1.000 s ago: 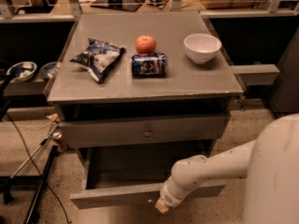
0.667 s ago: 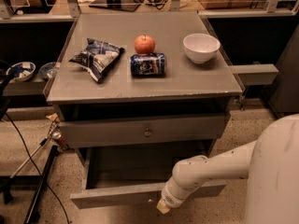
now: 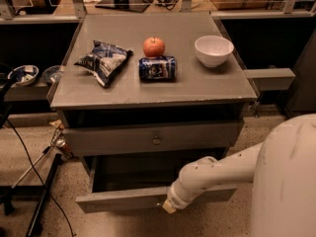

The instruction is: Close middle drawer

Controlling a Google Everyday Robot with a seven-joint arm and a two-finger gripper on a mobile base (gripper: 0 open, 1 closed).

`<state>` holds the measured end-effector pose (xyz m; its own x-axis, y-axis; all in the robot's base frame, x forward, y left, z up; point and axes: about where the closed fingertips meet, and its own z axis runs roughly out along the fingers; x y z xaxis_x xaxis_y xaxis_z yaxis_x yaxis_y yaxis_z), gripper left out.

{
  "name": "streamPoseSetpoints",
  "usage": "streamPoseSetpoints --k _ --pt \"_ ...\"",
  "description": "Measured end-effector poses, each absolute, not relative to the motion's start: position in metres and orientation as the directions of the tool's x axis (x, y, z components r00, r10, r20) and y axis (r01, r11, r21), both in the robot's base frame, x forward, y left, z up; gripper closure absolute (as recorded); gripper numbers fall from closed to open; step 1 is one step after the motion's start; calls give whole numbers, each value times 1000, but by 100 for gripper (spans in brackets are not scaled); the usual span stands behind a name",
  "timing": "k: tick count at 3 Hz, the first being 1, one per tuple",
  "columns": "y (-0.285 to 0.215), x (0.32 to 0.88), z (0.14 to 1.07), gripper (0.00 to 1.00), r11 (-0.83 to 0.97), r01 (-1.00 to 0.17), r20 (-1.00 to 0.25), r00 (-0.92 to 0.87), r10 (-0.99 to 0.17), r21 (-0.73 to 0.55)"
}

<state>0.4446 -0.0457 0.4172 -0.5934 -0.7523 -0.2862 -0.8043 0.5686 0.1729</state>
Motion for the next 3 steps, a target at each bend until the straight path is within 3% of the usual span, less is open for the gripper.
streamPoseSetpoints --k 3 --pt "-58 448 401 100 606 -777 -252 -628 -736 169"
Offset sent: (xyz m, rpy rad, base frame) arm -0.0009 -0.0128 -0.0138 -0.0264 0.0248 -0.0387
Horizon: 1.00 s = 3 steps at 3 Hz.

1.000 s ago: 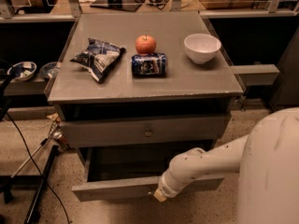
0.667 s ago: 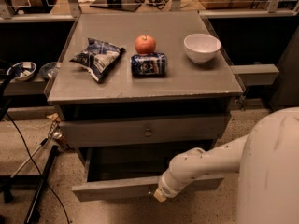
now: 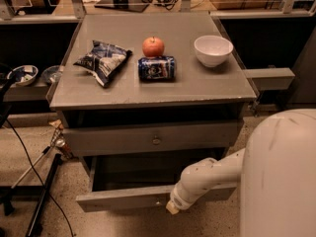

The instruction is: Close middle drawer

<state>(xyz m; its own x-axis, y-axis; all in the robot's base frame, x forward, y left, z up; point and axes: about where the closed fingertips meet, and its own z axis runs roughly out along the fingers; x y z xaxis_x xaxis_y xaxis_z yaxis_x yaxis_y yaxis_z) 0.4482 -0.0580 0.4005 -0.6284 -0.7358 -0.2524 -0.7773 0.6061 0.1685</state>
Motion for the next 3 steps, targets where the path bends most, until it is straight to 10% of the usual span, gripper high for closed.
streamPoseSetpoints --k 3 --pt "-36 463 408 100 593 -791 -289 -609 -739 151"
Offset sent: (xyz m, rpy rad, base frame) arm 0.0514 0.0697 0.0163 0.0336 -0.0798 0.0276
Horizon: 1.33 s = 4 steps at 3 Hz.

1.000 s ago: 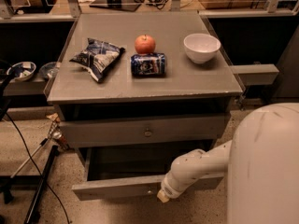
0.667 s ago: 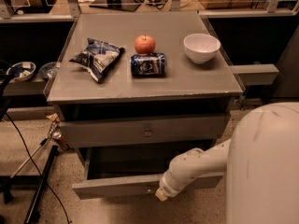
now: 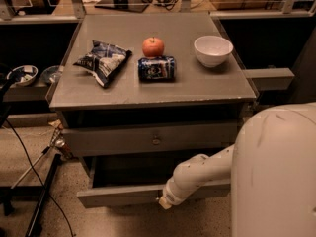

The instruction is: Close middle drawer

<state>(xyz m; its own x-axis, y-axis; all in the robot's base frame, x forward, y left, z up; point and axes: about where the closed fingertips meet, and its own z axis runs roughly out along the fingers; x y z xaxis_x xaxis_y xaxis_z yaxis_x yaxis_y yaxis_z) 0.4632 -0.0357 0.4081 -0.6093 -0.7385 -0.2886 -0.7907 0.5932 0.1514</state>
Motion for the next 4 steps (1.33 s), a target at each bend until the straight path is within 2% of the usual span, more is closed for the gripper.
streamPoseSetpoints --k 4 --pt "-22 478 410 100 587 -797 -315 -599 -736 143"
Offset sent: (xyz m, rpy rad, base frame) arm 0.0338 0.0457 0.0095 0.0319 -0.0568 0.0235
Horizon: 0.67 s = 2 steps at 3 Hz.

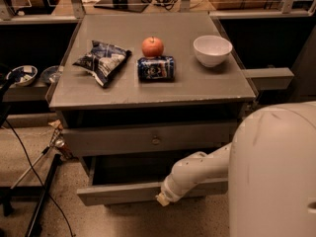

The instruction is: Close middle drawer

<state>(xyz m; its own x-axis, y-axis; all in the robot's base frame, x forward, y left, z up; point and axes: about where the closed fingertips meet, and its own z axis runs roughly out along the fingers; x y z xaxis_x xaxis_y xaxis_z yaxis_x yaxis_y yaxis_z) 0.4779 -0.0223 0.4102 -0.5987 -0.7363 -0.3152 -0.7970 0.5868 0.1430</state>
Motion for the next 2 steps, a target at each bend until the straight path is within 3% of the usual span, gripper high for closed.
streamPoseSetpoints --k 2 --pt "-23 480 413 100 587 -797 -322 -598 -734 141"
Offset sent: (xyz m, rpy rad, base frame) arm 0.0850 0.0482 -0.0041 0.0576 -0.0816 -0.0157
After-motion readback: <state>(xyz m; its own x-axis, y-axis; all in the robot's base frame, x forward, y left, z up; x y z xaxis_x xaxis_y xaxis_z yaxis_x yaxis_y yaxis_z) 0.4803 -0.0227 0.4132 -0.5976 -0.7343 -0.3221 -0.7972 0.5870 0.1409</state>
